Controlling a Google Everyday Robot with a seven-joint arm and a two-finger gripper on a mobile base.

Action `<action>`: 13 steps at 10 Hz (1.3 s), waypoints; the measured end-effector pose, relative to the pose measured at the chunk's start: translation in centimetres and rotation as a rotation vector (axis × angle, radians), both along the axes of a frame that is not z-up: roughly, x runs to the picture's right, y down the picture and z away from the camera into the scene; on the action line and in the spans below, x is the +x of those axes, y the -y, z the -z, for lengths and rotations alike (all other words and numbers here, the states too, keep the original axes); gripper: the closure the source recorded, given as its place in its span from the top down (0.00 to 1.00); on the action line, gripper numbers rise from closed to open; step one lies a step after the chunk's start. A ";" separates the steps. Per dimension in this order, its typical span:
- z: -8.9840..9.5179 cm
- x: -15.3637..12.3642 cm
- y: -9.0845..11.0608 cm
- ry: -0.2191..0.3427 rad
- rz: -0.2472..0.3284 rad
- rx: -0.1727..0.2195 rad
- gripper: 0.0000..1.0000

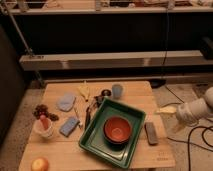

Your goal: Place eraser in tray

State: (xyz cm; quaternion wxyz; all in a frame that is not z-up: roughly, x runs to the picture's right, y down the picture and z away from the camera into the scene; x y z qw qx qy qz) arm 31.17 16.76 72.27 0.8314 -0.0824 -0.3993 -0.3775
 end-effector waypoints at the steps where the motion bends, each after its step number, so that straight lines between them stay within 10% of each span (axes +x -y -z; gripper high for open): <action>1: -0.3 -0.6 -0.1 -0.017 0.017 -0.029 0.80; 3: -1.1 -1.3 -0.6 -0.042 0.088 -0.054 0.80; 5: -2.5 -1.5 -2.2 -0.015 0.333 -0.007 0.80; 7: -3.2 -0.8 -3.3 0.004 0.462 0.045 0.80; 13: -4.2 -2.6 -4.8 0.019 0.580 0.074 0.80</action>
